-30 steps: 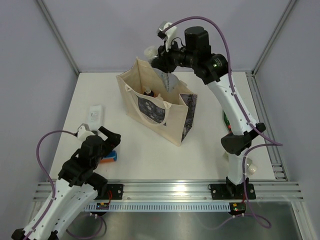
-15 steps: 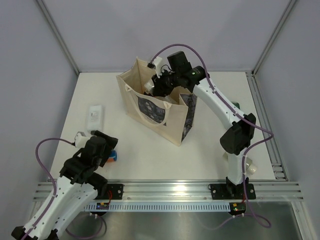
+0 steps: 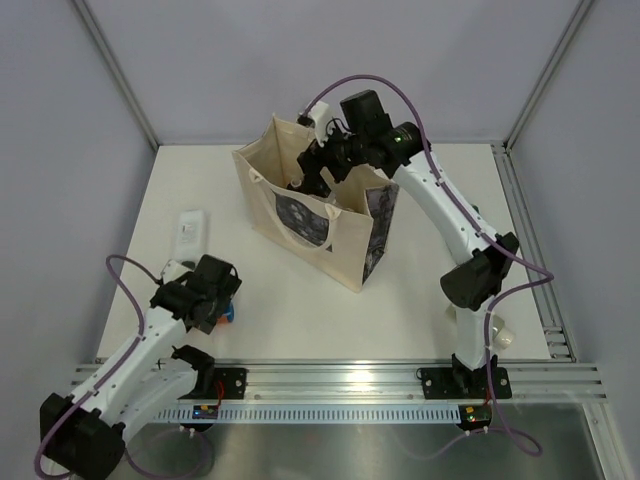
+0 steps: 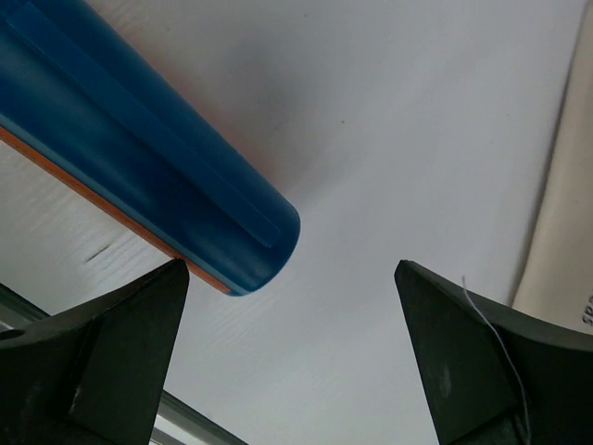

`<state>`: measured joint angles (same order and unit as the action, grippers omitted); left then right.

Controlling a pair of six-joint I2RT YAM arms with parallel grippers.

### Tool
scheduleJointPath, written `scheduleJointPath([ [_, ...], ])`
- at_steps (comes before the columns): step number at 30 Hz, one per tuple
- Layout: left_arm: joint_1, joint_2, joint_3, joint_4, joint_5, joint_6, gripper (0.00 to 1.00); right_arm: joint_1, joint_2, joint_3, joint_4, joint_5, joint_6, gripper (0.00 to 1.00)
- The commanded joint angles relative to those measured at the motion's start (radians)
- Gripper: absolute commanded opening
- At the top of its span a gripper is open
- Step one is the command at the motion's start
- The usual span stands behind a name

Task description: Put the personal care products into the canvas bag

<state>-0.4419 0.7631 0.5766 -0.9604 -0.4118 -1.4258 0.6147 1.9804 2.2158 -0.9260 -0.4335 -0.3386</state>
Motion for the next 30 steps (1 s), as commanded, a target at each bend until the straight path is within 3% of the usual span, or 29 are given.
scheduleJointPath([
  [1, 0.046, 0.077, 0.051, 0.051, 0.004, 0.011, 0.99, 0.000, -0.055, 0.149, -0.022, 0.041, -0.034, 1.00],
  [5, 0.136, 0.146, 0.057, 0.054, 0.033, 0.024, 0.99, -0.053, -0.100, 0.211, -0.027, -0.032, -0.028, 1.00],
  [6, 0.153, 0.148, 0.048, 0.060, 0.034, 0.027, 0.99, -0.068, -0.113, 0.208, -0.020, -0.115, -0.030, 0.99],
  [11, 0.262, 0.179, -0.003, 0.130, 0.074, 0.041, 0.99, -0.167, -0.207, 0.093, 0.024, -0.344, -0.004, 0.99],
  [21, 0.319, 0.266, -0.017, 0.158, 0.054, -0.027, 0.99, -0.289, -0.387, -0.276, 0.119, -0.412, 0.001, 1.00],
  [30, 0.367, 0.280, -0.060, 0.181, 0.074, -0.088, 0.93, -0.320, -0.448, -0.378, 0.150, -0.430, 0.013, 0.99],
])
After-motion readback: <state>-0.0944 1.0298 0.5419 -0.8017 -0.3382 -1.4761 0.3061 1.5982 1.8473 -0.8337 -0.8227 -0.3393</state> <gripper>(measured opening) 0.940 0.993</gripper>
